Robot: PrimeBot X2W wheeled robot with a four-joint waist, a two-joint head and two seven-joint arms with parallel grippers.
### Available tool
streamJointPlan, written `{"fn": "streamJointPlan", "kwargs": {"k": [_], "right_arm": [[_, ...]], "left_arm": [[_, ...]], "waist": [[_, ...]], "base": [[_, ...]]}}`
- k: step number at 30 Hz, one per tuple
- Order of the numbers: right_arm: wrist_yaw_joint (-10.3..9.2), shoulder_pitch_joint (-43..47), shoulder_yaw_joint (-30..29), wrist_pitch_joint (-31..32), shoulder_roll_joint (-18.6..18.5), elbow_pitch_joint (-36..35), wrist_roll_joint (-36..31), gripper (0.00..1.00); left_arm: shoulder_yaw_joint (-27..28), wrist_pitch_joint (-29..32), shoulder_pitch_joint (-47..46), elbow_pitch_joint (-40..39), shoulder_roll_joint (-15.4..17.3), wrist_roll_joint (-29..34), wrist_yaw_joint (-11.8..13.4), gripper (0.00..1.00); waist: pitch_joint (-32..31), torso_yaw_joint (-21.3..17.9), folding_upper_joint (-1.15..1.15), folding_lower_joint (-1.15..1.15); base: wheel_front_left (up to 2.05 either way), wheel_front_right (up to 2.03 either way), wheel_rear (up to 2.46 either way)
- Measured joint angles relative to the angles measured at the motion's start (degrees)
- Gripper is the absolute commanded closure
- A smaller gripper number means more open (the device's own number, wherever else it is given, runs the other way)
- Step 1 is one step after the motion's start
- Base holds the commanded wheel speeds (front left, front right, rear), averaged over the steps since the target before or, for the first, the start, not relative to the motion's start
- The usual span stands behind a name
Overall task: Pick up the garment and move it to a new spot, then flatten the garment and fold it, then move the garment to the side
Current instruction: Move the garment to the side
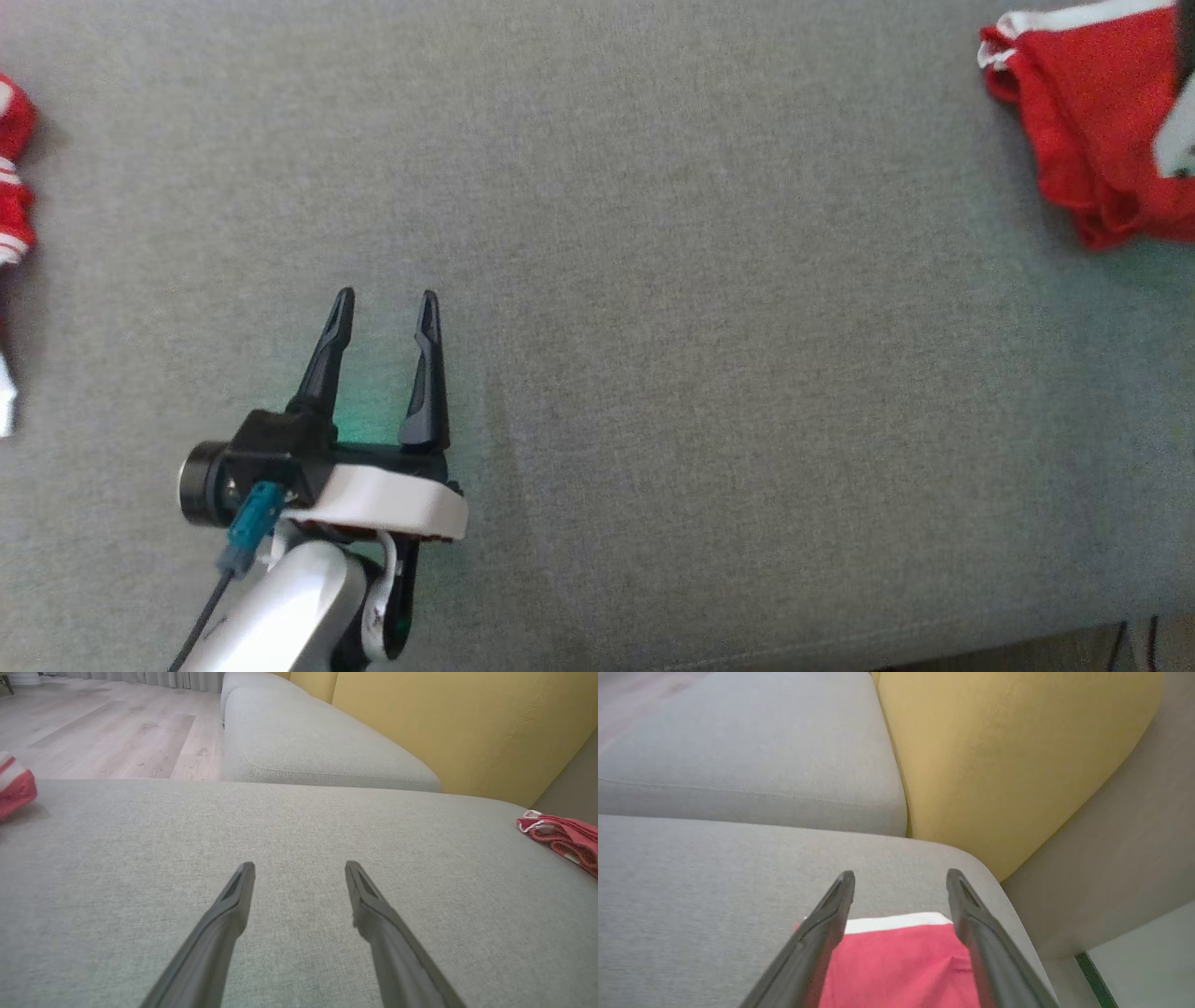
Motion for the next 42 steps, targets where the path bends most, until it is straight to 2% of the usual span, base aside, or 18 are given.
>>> {"fn": "streamJointPlan", "kwargs": {"k": [5,6,8,15,23,30,35,42], "right_arm": [[0.0,3.65,2.2,-2.2,2.07,-3.41,3.13,0.0],[0.0,6.28,3.05,-2.99,3.45,-4.57,4.04,0.0],[0.0,7.75,3.49,-3.48,4.13,-5.21,4.02,0.0],[0.0,18.22,3.76,-7.73,11.38,-10.51,3.71,0.0],[0.0,32.69,2.72,-12.94,16.1,-17.17,2.35,0.0],[0.0,44.08,2.33,-14.92,17.23,-23.75,0.24,0.0],[0.0,50.57,2.36,-16.11,17.3,-26.57,2.78,0.0],[0.0,53.02,4.19,-16.52,17.37,-27.02,4.55,0.0]], "left_arm": [[1.32,-1.1,0.65,1.25,-0.27,-1.63,-0.12,0.0],[1.88,-1.65,1.55,2.27,-0.26,-2.45,-0.27,0.0],[2.14,-1.87,2.14,2.82,-0.29,-2.91,-0.32,0.0],[5.02,-3.54,7.12,4.95,0.03,-4.89,0.09,0.0],[4.81,-3.58,12.49,7.2,0.24,-6.2,0.02,0.0],[3.35,-3.57,15.42,8.02,0.14,-6.38,0.02,0.0],[3.27,-3.58,15.63,8.31,-0.01,-6.57,0.02,0.0],[3.25,-3.97,16.63,8.48,-0.52,-7.32,0.01,0.0]], "waist": [[-3.41,0.65,0.0,0.0],[-5.37,1.11,0.0,-0.01],[-6.36,1.37,0.0,-0.01],[-13.68,3.36,0.0,-0.02],[-20.61,5.82,0.0,-0.02],[-23.7,7.14,0.0,-0.01],[-24.53,7.22,0.0,0.0],[-25.17,6.45,0.01,0.0]], "base": [[0.0,0.0,0.0],[0.0,0.0,0.0],[0.0,0.0,0.0],[0.0,0.0,0.0],[0.0,0.0,0.0],[0.0,0.0,0.0],[0.0,0.0,0.0],[0.0,0.0,0.0]]}}
